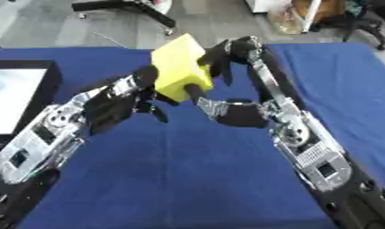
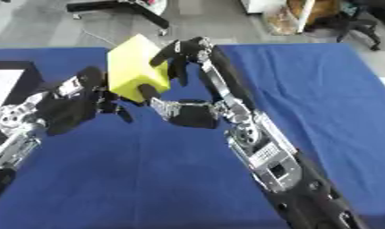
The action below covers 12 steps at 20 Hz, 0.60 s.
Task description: Pick up the objects with one hand, pass them to the other hand, and then place them into the box on the other side of the table.
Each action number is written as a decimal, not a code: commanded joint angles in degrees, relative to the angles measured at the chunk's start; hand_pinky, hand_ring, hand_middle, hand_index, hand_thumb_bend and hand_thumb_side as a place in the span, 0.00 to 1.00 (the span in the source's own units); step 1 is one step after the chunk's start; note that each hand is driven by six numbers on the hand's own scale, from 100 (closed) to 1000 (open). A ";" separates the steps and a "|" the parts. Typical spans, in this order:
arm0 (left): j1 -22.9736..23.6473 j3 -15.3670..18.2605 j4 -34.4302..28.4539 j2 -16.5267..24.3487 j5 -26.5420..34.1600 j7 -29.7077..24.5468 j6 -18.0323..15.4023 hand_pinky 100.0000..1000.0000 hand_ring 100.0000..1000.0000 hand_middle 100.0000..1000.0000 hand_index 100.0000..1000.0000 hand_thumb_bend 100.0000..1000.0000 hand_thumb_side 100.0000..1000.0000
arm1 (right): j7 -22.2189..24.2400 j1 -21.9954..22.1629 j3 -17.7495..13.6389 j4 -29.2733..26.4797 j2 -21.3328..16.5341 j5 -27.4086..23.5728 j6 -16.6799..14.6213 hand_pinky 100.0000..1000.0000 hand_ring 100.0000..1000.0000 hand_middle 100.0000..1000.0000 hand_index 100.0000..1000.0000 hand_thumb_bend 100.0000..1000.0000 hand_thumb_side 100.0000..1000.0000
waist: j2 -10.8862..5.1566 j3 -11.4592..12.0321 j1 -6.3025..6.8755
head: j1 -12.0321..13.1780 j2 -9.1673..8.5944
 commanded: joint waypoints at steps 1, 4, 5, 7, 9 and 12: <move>-1.87 -0.17 -2.05 -0.48 -0.54 -0.36 0.41 0.61 0.78 0.77 0.82 0.72 0.78 | 0.21 -0.84 0.07 -0.24 -0.64 0.24 0.04 0.39 0.40 0.12 0.21 0.25 0.00 | -1.06 -0.10 0.10 | 0.05 -0.03; -2.27 -0.53 -1.72 -0.85 -0.94 -0.30 0.92 0.61 0.78 0.77 0.82 0.72 0.78 | 0.24 -0.88 0.08 -0.27 -0.63 0.28 0.01 0.39 0.40 0.12 0.21 0.25 0.00 | -1.08 -0.16 0.06 | 0.12 -0.03; -2.41 -0.62 -1.62 -1.04 -0.92 -0.23 1.03 0.61 0.78 0.77 0.82 0.71 0.77 | 0.25 -0.90 0.08 -0.27 -0.62 0.28 0.00 0.39 0.40 0.12 0.21 0.25 0.00 | -1.08 -0.18 0.04 | 0.13 -0.04; -2.76 -0.75 -1.46 -1.49 -0.60 0.09 1.15 0.61 0.78 0.77 0.82 0.71 0.77 | 0.23 -0.93 0.08 -0.27 -0.61 0.31 0.04 0.39 0.40 0.13 0.21 0.27 0.00 | -1.08 -0.22 -0.01 | 0.17 -0.05; -3.15 -0.84 -1.39 -1.98 -0.02 0.53 1.20 0.61 0.78 0.76 0.81 0.70 0.76 | 0.20 -0.96 0.09 -0.25 -0.62 0.37 0.10 0.38 0.40 0.13 0.20 0.30 0.00 | -1.09 -0.27 -0.03 | 0.26 -0.05; -3.72 -0.88 -1.33 -2.66 1.08 1.65 1.28 0.59 0.75 0.74 0.79 0.66 0.74 | 0.17 -0.99 0.09 -0.24 -0.60 0.51 0.12 0.38 0.40 0.13 0.20 0.31 0.00 | -1.11 -0.35 -0.05 | 0.29 -0.06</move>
